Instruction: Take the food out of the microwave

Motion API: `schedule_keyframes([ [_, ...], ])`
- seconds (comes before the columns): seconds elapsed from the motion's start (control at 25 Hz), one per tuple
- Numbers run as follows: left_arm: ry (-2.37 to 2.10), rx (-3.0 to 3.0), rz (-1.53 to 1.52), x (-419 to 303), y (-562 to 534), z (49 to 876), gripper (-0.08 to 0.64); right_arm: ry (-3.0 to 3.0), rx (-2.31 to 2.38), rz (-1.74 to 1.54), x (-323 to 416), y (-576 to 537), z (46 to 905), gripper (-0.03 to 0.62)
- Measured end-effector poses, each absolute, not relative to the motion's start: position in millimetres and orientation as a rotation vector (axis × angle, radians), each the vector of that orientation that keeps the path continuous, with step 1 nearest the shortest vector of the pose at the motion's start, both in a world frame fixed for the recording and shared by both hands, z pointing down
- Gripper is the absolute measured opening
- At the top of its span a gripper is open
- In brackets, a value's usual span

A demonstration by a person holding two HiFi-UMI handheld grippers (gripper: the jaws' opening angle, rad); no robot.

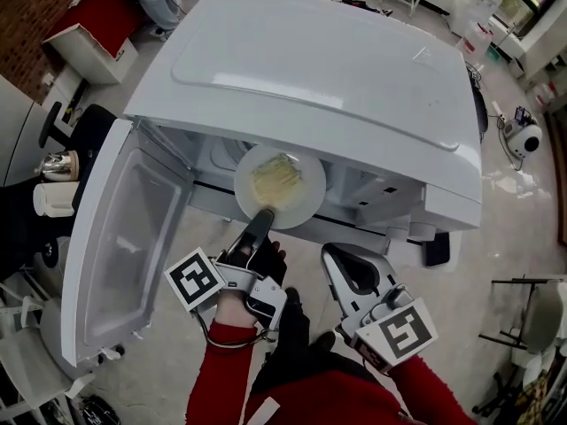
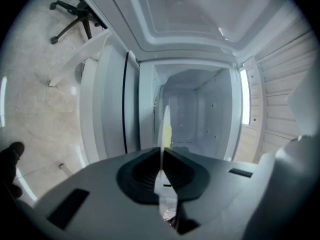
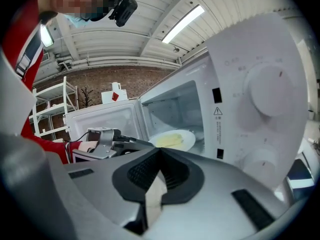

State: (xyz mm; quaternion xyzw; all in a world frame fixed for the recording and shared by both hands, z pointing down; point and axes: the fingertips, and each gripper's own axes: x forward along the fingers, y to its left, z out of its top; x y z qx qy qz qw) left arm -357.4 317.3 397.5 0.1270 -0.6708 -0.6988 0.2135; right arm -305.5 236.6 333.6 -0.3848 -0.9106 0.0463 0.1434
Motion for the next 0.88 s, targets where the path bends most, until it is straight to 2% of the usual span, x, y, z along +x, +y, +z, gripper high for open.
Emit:
schedule_keyframes([
  [0.52,-1.777,0.441,-1.83,-259.2,303.4,392.9,0.02,-2.642,-0.96,0.23,-242.0,205.9,334.6,0.011],
  [0.88,-1.67,0.637,-1.611,-209.2,252.0,392.8,0.02,-2.634,-0.674,0.303,-182.1,147.9,348.3,0.011],
])
